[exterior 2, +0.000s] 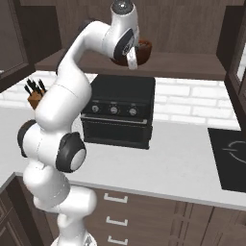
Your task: Pick up the bowls on the counter and stack them on top of one another in the open cabinet. Place the smaller bowl on top of the larger bowl.
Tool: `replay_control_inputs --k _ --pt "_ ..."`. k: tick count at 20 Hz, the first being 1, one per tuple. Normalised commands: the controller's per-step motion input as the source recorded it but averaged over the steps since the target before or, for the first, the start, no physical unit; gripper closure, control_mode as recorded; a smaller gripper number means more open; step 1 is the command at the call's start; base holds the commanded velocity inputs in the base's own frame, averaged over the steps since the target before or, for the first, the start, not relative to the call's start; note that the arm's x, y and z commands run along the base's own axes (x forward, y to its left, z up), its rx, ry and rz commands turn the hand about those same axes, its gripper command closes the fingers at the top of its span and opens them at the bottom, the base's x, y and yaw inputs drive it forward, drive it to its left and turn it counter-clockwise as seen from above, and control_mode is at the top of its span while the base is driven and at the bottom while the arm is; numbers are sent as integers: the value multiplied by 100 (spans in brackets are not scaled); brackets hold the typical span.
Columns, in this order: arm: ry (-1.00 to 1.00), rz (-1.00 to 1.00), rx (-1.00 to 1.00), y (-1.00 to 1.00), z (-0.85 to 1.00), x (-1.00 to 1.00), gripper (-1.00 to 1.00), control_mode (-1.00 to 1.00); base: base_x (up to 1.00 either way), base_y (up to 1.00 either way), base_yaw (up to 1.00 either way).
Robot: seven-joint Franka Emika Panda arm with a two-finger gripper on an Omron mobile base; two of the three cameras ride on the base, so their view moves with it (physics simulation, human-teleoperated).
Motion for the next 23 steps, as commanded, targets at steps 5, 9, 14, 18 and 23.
replay_control_inputs --k 5,9,14,18,23 --pt "-37 0 9 -37 -98 -100 -100 -100 0 0 0" --pt "-26 0 3 -33 -100 -100 -100 -100 0 0 0" --pt "-29 -1 1 -44 -100 -100 -100 -100 0 0 0" --pt "-25 -2 -2 -6 -3 -47 -100 -100 0 0 0" --pt "-11 0 -3 0 -12 -7 -100 -100 0 0 0"
